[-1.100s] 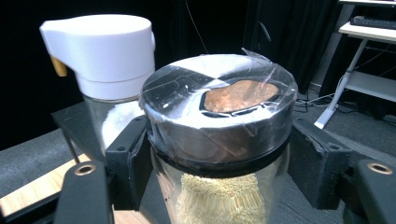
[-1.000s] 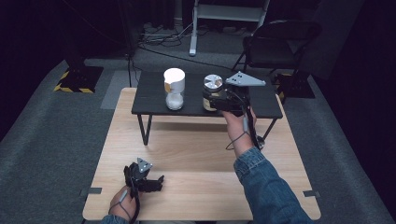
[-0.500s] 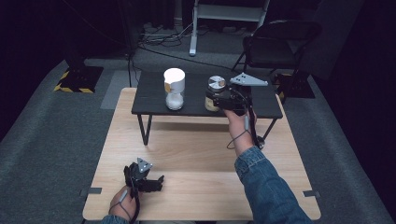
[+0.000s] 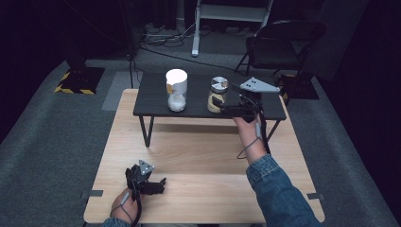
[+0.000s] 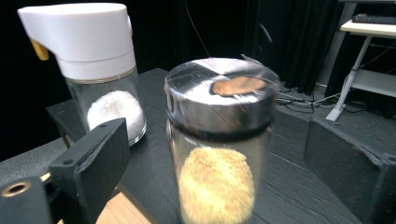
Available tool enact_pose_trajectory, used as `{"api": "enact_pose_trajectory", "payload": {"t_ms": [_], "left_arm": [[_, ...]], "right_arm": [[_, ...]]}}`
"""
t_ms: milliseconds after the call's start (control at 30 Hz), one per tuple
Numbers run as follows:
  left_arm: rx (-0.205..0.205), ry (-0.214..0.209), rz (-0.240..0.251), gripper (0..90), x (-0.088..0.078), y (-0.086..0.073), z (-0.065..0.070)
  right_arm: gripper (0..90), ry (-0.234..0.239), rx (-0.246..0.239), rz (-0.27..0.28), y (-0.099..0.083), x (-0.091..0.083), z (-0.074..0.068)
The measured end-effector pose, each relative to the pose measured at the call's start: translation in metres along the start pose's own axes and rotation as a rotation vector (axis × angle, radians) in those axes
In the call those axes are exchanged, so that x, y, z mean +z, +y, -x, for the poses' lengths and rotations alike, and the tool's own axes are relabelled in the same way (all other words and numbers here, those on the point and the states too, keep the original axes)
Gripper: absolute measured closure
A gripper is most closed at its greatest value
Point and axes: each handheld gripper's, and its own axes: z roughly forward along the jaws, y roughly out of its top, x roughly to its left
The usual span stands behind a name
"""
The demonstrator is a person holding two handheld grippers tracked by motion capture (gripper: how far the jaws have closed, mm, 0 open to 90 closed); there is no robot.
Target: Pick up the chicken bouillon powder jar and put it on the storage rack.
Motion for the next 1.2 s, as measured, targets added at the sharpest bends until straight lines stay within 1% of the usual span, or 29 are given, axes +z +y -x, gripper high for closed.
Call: {"api": "enact_pose_trajectory", "payload": {"t_ms": [67,133,200,267,467,667,767,1033,1200], "left_arm": [[0.0,0.0,0.0,0.2,0.0,0.0,0.0],[0.0,0.0,0.0,0.2,0.0,0.0,0.0],[0.0,0.0,0.0,0.2,0.0,0.0,0.0],[0.0,0.0,0.0,0.2,0.0,0.0,0.0],[0.0,0.0,0.0,0.2,0.0,0.0,0.0],[0.0,0.0,0.0,0.2,0.0,0.0,0.0],[0.0,0.0,0.0,0.2,0.0,0.0,0.0],[0.0,0.0,0.0,0.2,0.0,0.0,0.0],[0.001,0.0,0.0,0.2,0.0,0.0,0.0]], "right_arm": [[5.4,0.001,0.001,0.012,-0.004,-0.008,0.002],[5.4,0.013,-0.001,0.011,-0.008,-0.015,0.006],[5.4,0.015,-0.014,0.006,-0.011,-0.023,0.01],[5.3,0.017,-0.017,0.007,-0.017,-0.03,0.013],[5.0,-0.004,-0.018,0.009,-0.032,-0.05,0.022],[4.4,-0.016,-0.047,-0.01,-0.04,-0.068,0.03],[4.3,-0.028,-0.056,-0.023,-0.046,-0.077,0.032],[4.3,-0.056,-0.043,-0.026,-0.066,-0.101,0.039],[4.3,-0.068,-0.059,-0.029,-0.076,-0.114,0.039]]}}
